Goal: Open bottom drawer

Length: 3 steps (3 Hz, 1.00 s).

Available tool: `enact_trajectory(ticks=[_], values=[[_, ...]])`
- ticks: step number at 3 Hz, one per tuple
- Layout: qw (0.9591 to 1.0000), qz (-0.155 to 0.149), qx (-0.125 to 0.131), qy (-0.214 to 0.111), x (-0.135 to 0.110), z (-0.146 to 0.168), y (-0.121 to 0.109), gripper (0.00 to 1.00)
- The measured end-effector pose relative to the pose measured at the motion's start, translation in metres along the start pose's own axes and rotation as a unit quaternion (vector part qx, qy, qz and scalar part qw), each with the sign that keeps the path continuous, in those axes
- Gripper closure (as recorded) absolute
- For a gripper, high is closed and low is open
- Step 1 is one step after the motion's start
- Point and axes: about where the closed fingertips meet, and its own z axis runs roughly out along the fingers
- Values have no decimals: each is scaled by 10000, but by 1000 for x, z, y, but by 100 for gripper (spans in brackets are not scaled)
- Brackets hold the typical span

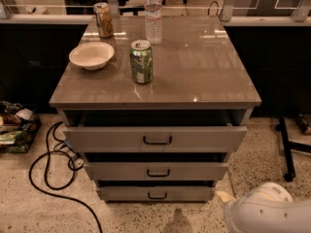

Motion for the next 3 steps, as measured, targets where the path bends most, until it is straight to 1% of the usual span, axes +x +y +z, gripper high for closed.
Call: enact_trajectory(ticks=[1, 2, 3], values=[[9996, -238, -122, 87, -13, 40, -31, 0], [9996, -241, 98, -93, -37, 66, -65, 0], [9990, 139, 275, -320, -58, 93, -78, 0]])
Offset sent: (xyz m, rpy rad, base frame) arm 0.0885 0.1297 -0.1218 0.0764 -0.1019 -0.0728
